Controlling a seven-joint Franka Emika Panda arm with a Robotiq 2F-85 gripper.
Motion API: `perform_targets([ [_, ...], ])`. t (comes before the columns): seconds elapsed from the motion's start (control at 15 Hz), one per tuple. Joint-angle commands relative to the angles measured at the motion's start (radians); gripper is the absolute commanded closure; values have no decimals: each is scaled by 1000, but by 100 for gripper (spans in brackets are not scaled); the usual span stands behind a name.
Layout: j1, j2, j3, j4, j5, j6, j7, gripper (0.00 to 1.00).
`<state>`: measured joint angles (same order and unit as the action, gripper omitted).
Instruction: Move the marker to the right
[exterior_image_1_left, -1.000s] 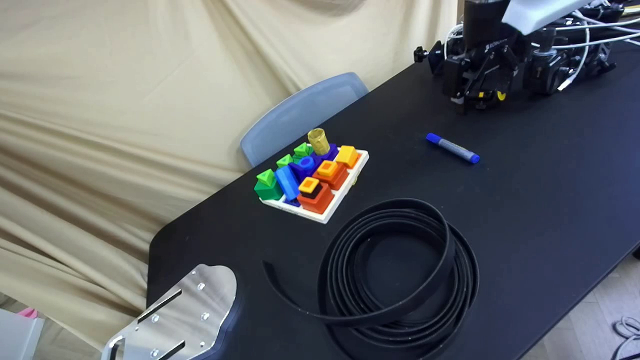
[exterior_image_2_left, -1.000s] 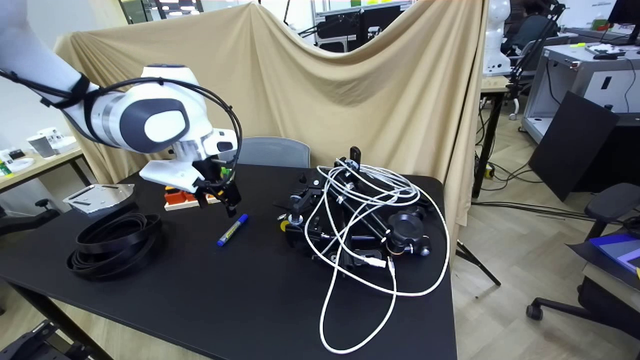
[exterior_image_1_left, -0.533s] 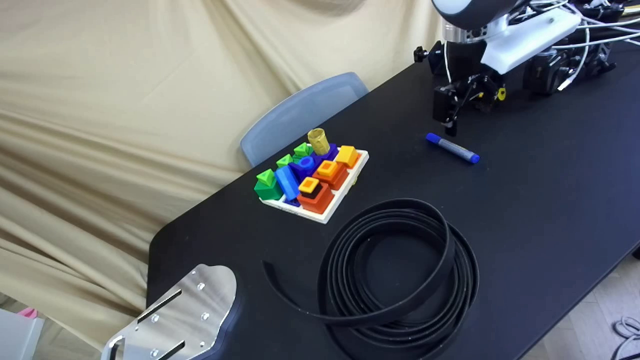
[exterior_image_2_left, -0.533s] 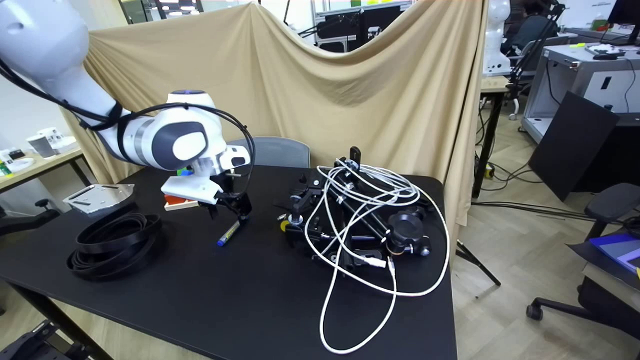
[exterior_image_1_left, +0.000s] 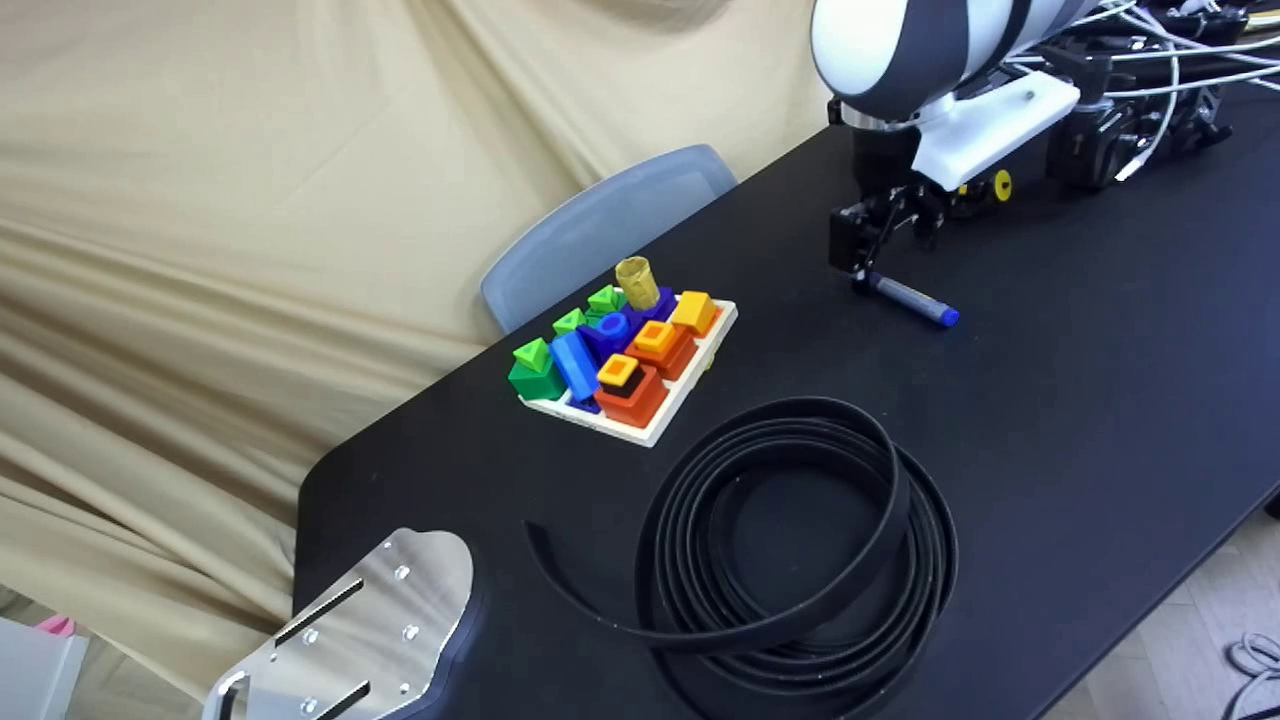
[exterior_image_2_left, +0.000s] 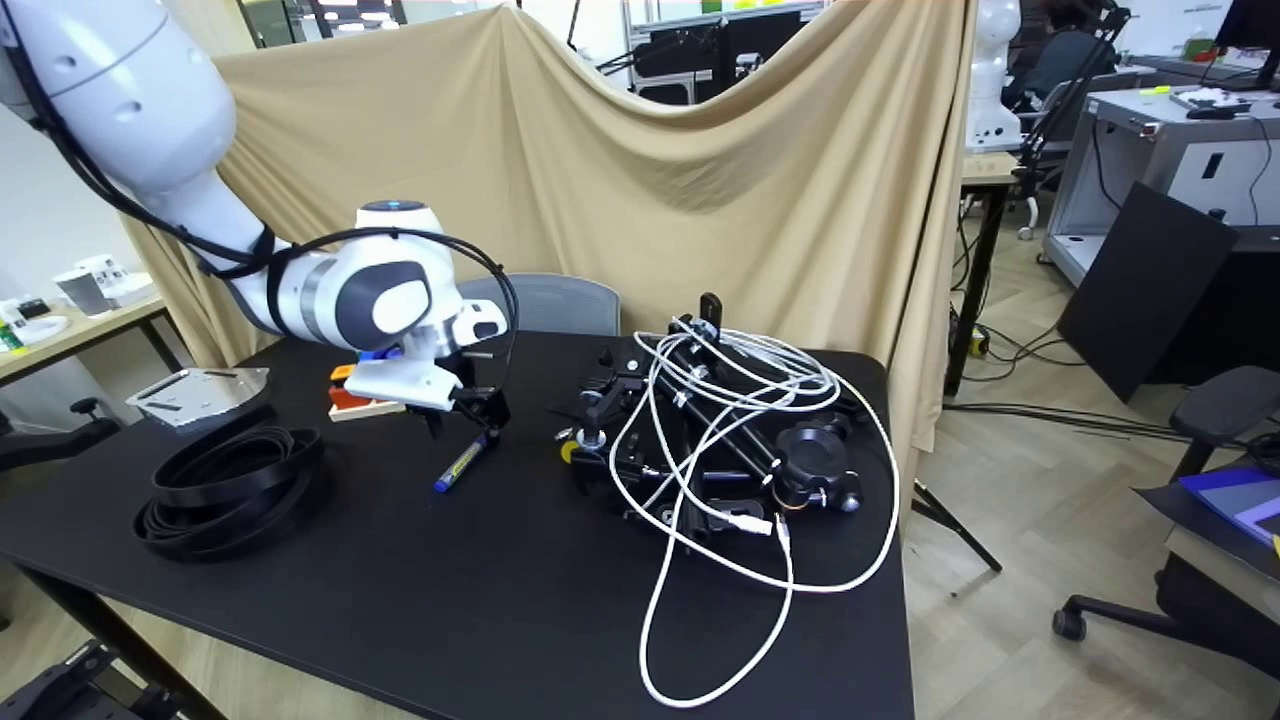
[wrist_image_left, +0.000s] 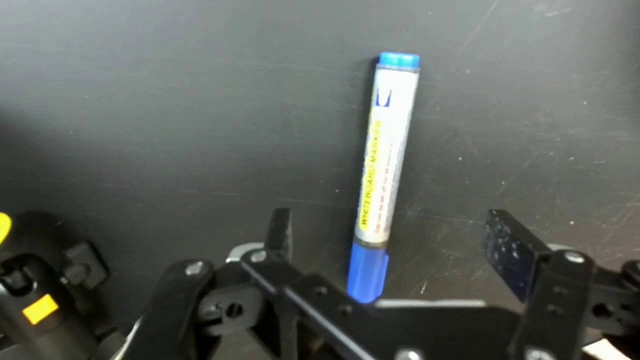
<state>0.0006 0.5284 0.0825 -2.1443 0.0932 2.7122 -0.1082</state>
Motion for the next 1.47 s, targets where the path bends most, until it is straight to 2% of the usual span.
perform_targets([
  [0.0, 3, 47, 3, 59, -21, -12, -1, 32],
  [0.2, 4, 65, 1, 74, -32, -14, 2, 55],
  [0.6, 4, 73, -1, 85, -41, -23, 2, 95],
  [0.67, 5, 72, -2, 86, -44, -30, 4, 99],
  [0.8, 6, 59, -5, 80, -45, -48, 11, 95],
  [1.0, 15, -2, -18, 34, -44, -95, 42, 95],
  [1.2, 22, -105, -34, -54, -36, -149, 89, 95],
  [1.4, 38, -234, -66, -173, -52, -151, 166, 95],
])
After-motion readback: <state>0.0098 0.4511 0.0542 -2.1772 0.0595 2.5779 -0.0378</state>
